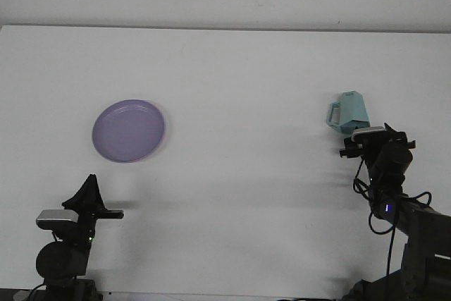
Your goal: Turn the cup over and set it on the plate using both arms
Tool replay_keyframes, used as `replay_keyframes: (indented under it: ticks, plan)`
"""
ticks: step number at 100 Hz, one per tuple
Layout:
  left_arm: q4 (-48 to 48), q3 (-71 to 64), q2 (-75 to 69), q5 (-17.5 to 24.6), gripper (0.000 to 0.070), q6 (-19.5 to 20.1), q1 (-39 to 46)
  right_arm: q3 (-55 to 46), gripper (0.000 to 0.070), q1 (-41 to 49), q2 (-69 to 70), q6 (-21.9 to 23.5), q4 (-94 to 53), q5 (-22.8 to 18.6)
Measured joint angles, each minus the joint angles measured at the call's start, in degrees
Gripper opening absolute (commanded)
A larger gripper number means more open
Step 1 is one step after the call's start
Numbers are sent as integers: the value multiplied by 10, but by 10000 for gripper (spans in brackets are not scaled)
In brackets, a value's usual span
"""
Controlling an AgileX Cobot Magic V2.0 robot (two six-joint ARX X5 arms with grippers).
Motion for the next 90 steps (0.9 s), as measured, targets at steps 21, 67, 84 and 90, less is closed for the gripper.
replay_keyframes:
  ticks: [21, 67, 84, 90]
  plan:
    - [0, 0, 0, 0, 12, 0, 0, 72, 499, -18, 70, -1, 5, -33]
    - [0, 0, 0, 0, 13, 0, 0, 159, 455, -23, 182, -13, 13, -65]
    - [0, 0, 0, 0, 12, 0, 0, 170, 272, -24, 188, -16, 14, -89]
    - [0, 0, 0, 0, 13, 0, 0, 174, 122, -25, 188, -17, 15, -100]
